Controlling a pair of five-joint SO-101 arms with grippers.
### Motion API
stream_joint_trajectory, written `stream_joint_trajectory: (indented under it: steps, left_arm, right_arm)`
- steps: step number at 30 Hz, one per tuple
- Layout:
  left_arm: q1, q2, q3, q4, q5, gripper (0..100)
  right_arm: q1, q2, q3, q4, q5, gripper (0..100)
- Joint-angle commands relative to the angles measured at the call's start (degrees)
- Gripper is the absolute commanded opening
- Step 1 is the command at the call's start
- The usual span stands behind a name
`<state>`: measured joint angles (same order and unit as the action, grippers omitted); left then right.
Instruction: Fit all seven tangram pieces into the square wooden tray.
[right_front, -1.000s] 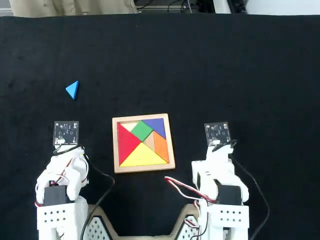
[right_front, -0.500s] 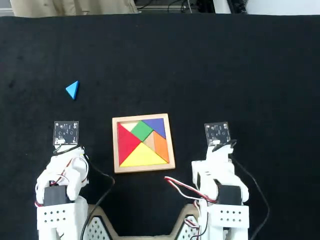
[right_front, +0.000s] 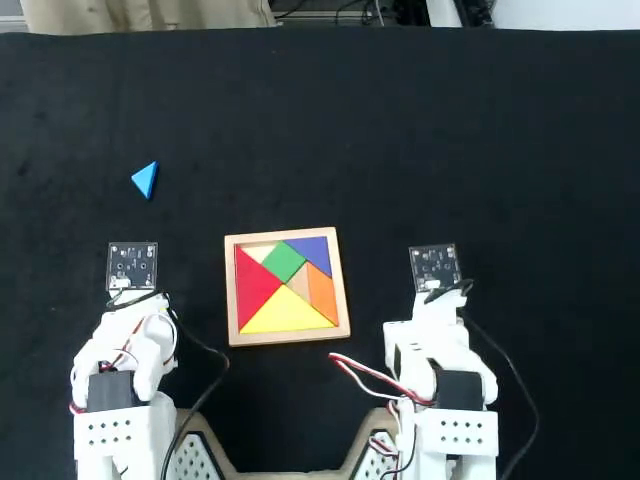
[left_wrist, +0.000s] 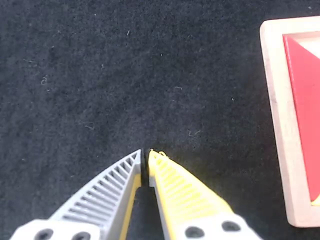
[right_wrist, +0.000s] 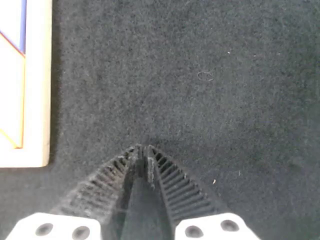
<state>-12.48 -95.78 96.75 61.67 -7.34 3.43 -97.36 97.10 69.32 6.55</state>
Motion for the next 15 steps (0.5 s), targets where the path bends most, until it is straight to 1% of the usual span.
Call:
stream_joint_trajectory:
  steps: [1,4,10,15]
  left_arm:
    - [-0.48,-0.44,1.1,0.09,0.26,4]
    - [-0.48,-0.44,1.1,0.09,0.26,4]
    - [2.07,-0.44,1.1,0.09,0.44,4]
    - [2.15,-0.44,1.1,0.09,0.44,4]
  right_arm:
    - [-0.09,-1.1,-0.13,0.18,0.0,1.5]
    - [-0.09,-1.1,-0.13,0.18,0.0,1.5]
    - [-0.09,-1.1,-0.13,0.18,0.0,1.5]
    - [-0.09,-1.1,-0.13,0.18,0.09,1.5]
